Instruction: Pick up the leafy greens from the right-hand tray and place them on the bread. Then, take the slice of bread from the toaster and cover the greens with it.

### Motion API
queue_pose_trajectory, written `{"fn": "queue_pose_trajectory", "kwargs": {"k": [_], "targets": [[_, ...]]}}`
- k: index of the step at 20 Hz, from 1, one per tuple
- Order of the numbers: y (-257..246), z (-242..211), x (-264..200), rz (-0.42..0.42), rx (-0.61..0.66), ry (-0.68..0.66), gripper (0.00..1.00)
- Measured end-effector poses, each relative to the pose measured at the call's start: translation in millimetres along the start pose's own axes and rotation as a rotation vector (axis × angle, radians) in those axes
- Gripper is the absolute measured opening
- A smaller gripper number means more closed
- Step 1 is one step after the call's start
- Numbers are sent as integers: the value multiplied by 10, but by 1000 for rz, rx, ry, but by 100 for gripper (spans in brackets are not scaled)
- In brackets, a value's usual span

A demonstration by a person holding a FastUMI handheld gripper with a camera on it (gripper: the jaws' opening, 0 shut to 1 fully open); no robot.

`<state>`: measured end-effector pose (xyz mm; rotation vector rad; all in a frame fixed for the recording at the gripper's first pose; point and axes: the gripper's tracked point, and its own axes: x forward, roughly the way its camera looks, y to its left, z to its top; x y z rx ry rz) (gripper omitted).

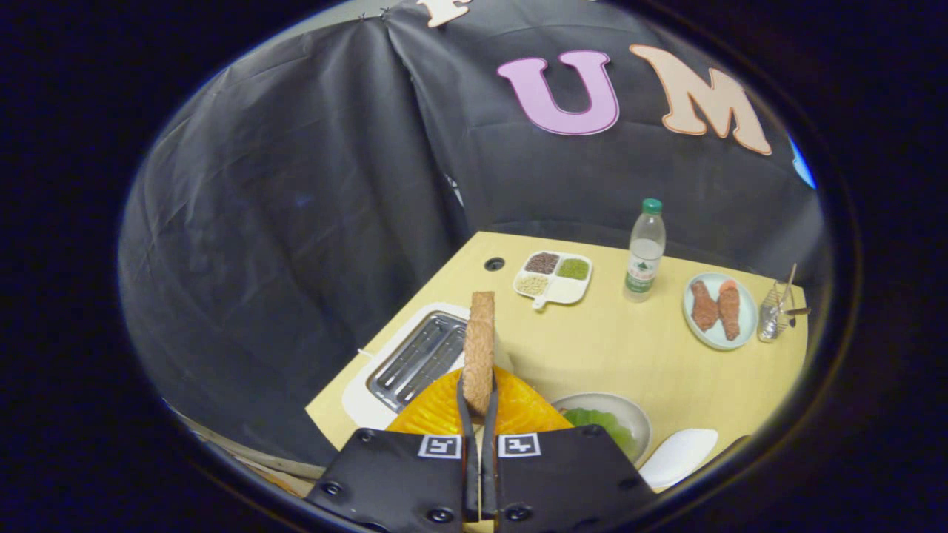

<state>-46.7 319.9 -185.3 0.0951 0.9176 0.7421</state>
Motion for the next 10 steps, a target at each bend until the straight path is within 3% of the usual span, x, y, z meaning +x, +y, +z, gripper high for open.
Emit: {"fn": "queue_pose_trajectory", "kwargs": {"k": [5, 10], "targets": [[-304, -370, -56, -62, 32, 21, 4], [-482, -658, -15, -70, 111, 44, 4]]}}
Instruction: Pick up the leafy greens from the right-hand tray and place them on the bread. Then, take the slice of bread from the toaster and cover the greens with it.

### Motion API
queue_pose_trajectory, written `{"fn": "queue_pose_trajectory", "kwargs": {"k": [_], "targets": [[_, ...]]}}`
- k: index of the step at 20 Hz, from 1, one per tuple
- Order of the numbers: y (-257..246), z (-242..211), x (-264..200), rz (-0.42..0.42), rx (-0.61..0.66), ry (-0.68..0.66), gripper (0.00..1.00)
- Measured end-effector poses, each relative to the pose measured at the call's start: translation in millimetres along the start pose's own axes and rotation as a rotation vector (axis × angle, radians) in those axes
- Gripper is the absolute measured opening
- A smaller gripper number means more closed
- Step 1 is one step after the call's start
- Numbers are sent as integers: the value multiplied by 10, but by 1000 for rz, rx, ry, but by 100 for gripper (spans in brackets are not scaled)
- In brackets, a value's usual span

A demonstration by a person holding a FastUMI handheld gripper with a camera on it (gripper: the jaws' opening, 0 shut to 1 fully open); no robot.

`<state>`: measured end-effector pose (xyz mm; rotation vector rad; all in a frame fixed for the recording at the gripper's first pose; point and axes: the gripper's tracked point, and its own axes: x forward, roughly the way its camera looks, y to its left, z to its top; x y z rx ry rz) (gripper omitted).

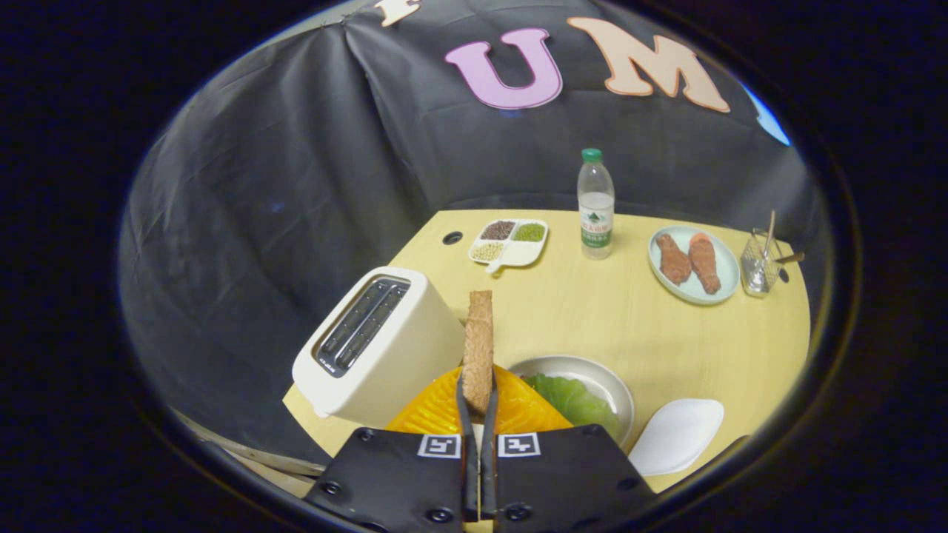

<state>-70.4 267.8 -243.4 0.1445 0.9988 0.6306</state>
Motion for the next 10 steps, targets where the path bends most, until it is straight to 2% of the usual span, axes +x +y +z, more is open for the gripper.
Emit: {"fn": "queue_pose_trajectory", "kwargs": {"k": [10], "targets": [[-266, -357, 160, 55, 222, 7, 4]]}}
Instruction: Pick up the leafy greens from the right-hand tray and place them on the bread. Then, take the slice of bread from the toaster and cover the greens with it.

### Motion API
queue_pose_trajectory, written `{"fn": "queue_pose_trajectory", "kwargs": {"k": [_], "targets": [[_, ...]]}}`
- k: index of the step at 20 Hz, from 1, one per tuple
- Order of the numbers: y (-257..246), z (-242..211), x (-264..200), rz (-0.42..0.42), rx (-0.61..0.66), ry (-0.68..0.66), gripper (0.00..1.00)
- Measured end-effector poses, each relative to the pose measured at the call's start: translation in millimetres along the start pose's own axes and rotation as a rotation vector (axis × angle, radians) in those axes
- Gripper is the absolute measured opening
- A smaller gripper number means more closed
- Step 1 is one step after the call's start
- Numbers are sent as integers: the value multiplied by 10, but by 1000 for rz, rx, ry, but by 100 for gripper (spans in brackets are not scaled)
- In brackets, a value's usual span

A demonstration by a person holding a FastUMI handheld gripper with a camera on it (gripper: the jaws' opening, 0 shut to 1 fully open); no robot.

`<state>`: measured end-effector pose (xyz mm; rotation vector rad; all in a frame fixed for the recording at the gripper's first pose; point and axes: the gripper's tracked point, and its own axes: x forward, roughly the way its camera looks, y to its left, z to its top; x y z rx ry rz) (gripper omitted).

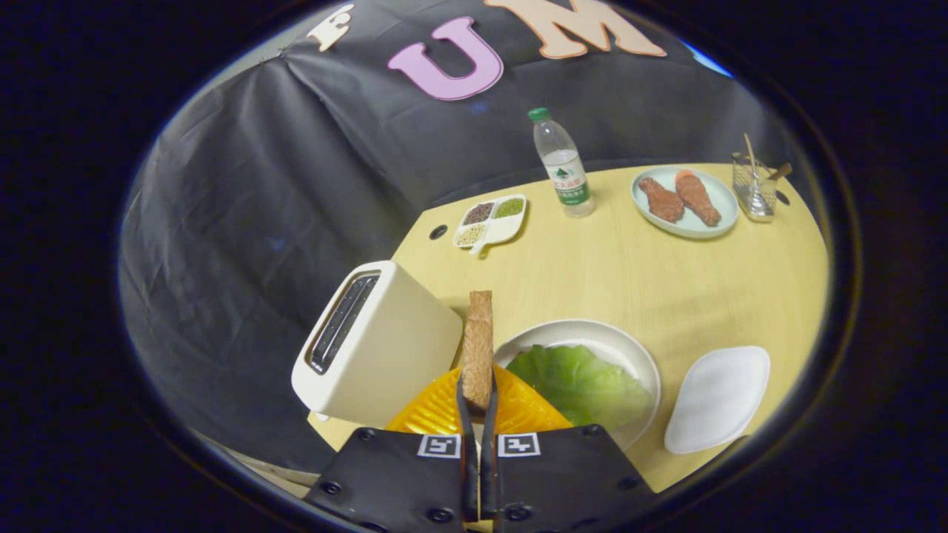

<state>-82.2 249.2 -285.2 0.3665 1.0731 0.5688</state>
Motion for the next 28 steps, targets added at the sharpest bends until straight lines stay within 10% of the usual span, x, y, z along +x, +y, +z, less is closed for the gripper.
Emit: {"fn": "queue_pose_trajectory", "kwargs": {"k": [17, 28], "targets": [[-625, -331, 63, -85, 112, 34, 11], [-950, -373, -58, -150, 89, 14, 90]]}}
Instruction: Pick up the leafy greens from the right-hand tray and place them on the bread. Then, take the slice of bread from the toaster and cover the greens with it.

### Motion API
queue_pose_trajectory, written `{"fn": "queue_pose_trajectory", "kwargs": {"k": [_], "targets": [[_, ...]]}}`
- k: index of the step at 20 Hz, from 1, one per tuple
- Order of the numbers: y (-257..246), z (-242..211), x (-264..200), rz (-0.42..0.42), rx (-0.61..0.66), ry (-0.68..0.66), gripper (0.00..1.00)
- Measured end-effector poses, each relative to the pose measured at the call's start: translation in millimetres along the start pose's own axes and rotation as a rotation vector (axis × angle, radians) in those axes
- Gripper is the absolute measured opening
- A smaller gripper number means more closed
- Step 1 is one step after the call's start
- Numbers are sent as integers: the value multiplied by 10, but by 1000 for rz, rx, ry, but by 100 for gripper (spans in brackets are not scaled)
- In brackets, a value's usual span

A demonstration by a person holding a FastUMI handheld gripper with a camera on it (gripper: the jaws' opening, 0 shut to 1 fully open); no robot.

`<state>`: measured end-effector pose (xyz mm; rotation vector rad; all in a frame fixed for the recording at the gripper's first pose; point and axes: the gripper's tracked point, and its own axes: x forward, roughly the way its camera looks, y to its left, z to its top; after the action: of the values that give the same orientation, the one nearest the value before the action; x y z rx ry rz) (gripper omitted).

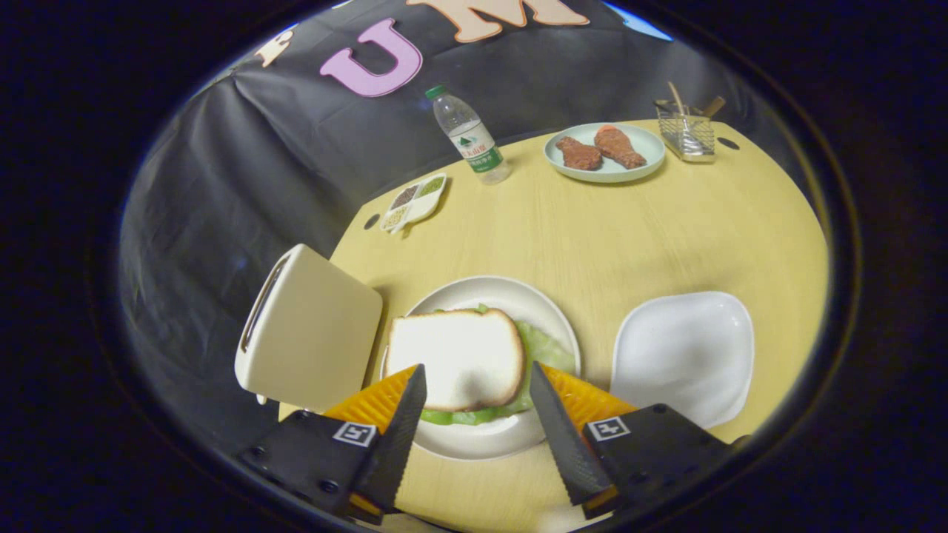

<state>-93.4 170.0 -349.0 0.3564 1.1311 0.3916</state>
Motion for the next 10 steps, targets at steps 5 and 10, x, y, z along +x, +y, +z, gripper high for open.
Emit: {"fn": "queue_pose_trajectory", "kwargs": {"k": [5, 10], "targets": [[-26, 166, -233, 14, 4, -80, 100], [-65, 361, -632, 3, -48, -197, 100]]}}
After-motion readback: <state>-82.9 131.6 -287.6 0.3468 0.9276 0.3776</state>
